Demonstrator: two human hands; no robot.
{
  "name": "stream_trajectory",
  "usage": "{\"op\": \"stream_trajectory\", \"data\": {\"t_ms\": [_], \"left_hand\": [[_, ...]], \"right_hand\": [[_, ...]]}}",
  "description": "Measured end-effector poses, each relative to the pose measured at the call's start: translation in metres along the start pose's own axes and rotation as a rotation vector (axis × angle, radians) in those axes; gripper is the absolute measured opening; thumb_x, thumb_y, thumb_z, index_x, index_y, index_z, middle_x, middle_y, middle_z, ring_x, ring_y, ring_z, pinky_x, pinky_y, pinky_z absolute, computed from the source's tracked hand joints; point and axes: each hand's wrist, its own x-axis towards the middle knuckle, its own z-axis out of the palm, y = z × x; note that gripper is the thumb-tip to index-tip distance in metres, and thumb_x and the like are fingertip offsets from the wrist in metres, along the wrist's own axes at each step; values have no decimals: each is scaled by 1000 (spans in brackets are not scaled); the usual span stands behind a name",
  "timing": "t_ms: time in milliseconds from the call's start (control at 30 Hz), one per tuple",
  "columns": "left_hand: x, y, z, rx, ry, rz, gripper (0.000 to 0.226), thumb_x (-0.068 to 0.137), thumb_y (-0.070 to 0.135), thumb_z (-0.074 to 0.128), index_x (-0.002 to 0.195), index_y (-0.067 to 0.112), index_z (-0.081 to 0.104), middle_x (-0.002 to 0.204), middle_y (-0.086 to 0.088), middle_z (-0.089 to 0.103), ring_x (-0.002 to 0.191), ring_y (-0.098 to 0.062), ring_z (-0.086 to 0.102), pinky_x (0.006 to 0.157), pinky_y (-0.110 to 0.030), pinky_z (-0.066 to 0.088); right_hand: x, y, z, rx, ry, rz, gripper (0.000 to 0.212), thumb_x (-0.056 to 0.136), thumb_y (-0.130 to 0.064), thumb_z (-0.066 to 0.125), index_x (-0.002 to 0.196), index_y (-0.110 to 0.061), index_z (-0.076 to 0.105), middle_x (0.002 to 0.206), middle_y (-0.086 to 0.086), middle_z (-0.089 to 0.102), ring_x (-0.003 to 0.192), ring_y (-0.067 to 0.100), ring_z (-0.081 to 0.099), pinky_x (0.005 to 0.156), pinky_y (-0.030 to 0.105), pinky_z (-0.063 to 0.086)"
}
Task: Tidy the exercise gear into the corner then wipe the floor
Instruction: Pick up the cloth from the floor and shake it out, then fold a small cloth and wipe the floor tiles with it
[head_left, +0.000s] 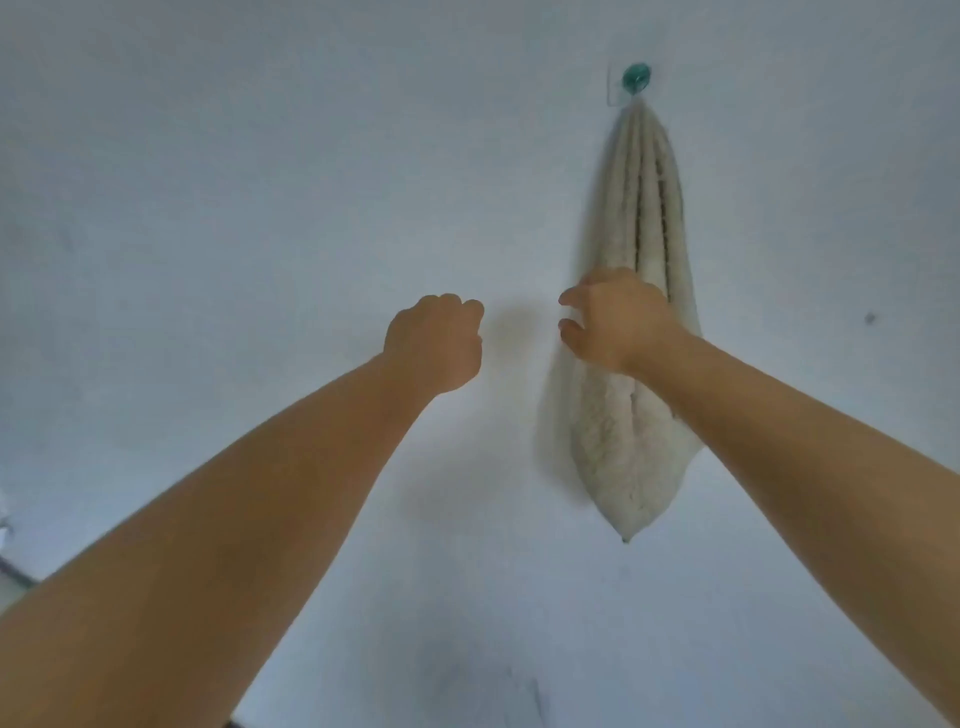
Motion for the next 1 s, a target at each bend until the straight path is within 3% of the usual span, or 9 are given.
{"op": "stream_trajectory", "data": {"t_ms": [167, 400, 767, 1000], "left_hand": [[-109, -82, 17, 164, -201, -151, 37, 101, 25, 33, 133, 10, 43, 129, -8, 50, 122, -26, 46, 93, -35, 42], [-255, -237, 12, 267, -425, -471, 41, 101, 34, 29, 134, 11, 40, 135, -7, 46, 126, -24, 43, 99, -36, 38], [-488, -509, -24, 288, -645, -915, 48, 99, 38, 34, 140, 12, 34, 146, -11, 36, 137, -28, 31, 108, -43, 31], [-595, -628, -16, 244, -795, -1087, 50, 99, 38, 35, 143, 14, 30, 146, -9, 34, 138, -27, 29, 109, -40, 31]], "right_hand": [[-49, -103, 53, 156, -185, -178, 43, 97, -33, 38, 135, -13, 46, 136, 10, 45, 127, 30, 41, 99, 38, 39], [-94, -285, 89, 301, -386, -483, 51, 99, -40, 33, 145, -19, 30, 154, 7, 24, 142, 26, 25, 111, 39, 30], [-179, -667, 119, 387, -610, -845, 55, 97, -45, 34, 144, -15, 29, 149, 10, 31, 138, 28, 29, 110, 44, 30], [-236, -833, 162, 361, -820, -973, 56, 97, -44, 35, 145, -17, 26, 150, 9, 30, 139, 28, 28, 108, 44, 32]]}}
